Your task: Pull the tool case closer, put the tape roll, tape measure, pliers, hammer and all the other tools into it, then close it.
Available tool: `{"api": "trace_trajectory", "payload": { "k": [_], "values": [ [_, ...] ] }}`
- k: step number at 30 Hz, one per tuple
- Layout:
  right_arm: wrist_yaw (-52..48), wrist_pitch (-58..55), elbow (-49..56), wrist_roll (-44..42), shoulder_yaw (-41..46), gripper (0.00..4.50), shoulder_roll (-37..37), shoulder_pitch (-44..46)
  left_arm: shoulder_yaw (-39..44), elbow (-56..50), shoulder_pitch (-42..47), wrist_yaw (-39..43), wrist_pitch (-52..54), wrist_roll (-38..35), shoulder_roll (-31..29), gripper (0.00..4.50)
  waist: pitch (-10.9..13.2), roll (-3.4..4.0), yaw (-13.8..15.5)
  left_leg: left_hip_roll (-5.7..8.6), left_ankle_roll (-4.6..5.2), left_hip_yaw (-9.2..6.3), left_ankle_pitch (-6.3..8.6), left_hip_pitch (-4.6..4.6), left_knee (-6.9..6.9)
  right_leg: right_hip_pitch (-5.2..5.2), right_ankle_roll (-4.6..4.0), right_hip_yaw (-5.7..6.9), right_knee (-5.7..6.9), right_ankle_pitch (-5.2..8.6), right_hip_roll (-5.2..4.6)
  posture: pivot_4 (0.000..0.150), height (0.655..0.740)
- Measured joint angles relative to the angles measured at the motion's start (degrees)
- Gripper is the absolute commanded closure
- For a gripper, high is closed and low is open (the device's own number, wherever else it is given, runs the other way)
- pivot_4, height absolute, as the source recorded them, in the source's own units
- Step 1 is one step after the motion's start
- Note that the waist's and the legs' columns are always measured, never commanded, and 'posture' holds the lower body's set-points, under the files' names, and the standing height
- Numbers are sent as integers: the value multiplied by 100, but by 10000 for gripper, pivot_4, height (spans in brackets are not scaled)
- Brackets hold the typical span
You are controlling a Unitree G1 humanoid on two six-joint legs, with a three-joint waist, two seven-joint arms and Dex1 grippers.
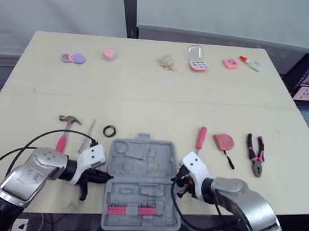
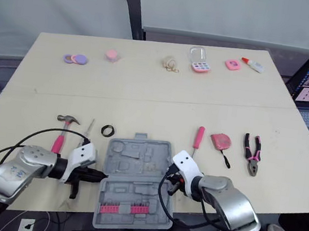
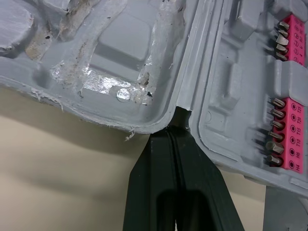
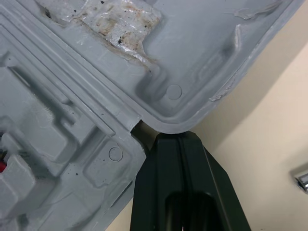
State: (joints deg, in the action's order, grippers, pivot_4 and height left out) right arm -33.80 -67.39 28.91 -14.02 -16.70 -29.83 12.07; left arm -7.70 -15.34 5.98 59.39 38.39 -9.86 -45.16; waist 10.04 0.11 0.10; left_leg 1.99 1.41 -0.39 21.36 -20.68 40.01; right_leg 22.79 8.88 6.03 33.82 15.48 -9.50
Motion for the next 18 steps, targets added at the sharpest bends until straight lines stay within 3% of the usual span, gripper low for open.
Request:
{"api": "trace_trajectory", "payload": {
  "k": [18],
  "values": [
    [0, -9, 29, -121, 13, 44734, -144, -1, 49, 28, 23, -60, -26, -113, -123, 45000, 1, 1, -1, -1, 0, 0, 0, 0, -1, 0, 0, 0, -1, 0, 0, 1500, 7287]
  ]
}}
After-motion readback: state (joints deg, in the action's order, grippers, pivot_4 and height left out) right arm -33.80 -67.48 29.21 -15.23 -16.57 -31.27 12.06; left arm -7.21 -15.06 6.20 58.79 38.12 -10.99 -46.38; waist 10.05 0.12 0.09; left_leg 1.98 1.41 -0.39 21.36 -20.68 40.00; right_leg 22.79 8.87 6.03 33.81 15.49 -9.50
